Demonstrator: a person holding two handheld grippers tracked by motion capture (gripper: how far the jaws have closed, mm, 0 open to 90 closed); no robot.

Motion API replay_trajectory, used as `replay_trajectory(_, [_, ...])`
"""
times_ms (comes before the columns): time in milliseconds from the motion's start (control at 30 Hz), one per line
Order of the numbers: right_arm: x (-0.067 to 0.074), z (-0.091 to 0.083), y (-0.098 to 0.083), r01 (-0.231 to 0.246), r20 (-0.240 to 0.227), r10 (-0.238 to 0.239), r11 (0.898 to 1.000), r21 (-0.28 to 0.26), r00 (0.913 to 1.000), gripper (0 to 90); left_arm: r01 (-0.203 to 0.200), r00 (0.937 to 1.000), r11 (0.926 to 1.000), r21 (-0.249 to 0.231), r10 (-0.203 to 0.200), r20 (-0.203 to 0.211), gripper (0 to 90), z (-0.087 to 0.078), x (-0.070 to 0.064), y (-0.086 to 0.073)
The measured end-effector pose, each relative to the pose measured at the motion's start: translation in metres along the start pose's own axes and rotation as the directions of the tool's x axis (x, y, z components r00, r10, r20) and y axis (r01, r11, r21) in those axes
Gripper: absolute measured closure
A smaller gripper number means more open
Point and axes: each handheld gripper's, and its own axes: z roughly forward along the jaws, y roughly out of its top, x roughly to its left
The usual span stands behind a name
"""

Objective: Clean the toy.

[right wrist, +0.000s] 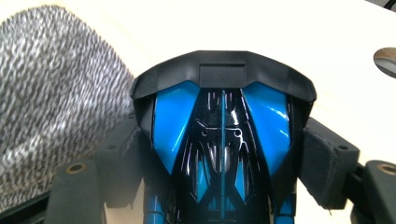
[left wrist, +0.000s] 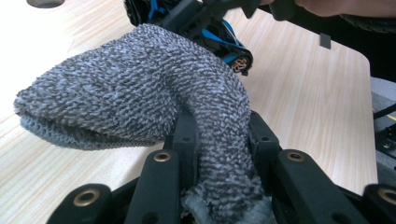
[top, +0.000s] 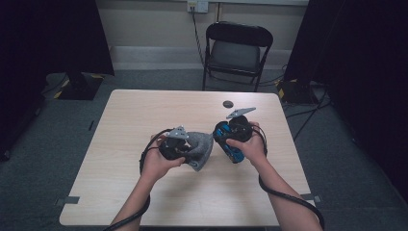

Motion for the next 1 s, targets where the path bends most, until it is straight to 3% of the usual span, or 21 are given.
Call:
replay_trajectory(200, [-0.002,-0.003,0.000,-0.009,0.011,0.009,1.000,-0.009,0.9999,25.8,-0.024,0.9997,0.9991,0.036,0.024,0.002,70.6,0.001,-0.002,-0.004])
replay_trajectory(433, [-0.002,-0.013,0.000,-0.012,-0.009,0.012,0.999,-0.039,0.9999,25.8,-0.011,0.9973,0.9990,0.044,0.014,-0.072,70.4,-0.006,0.006,-0.008])
replay_trajectory(633, [0.009,-0.018,0.004,0.017,-0.035,-0.019,0.998,-0.057,0.9992,25.8,0.000,0.9831,0.9988,0.048,0.008,-0.183,70.3,-0.009,0.015,0.002])
replay_trajectory(733, [0.014,-0.018,0.004,0.027,-0.046,-0.030,0.998,-0.061,0.9985,25.8,0.000,0.9766,0.9990,0.045,0.009,-0.215,70.1,-0.007,0.018,0.007])
replay_trajectory(867, [0.020,-0.017,0.005,0.039,-0.060,-0.043,0.997,-0.067,0.9973,25.8,0.006,0.9728,0.9991,0.042,0.003,-0.232,70.0,-0.003,0.019,0.012])
replay_trajectory(1000, [0.024,-0.014,0.005,0.045,-0.068,-0.050,0.997,-0.063,0.9964,25.8,0.000,0.9761,0.9992,0.040,0.009,-0.217,70.0,0.005,0.018,0.015])
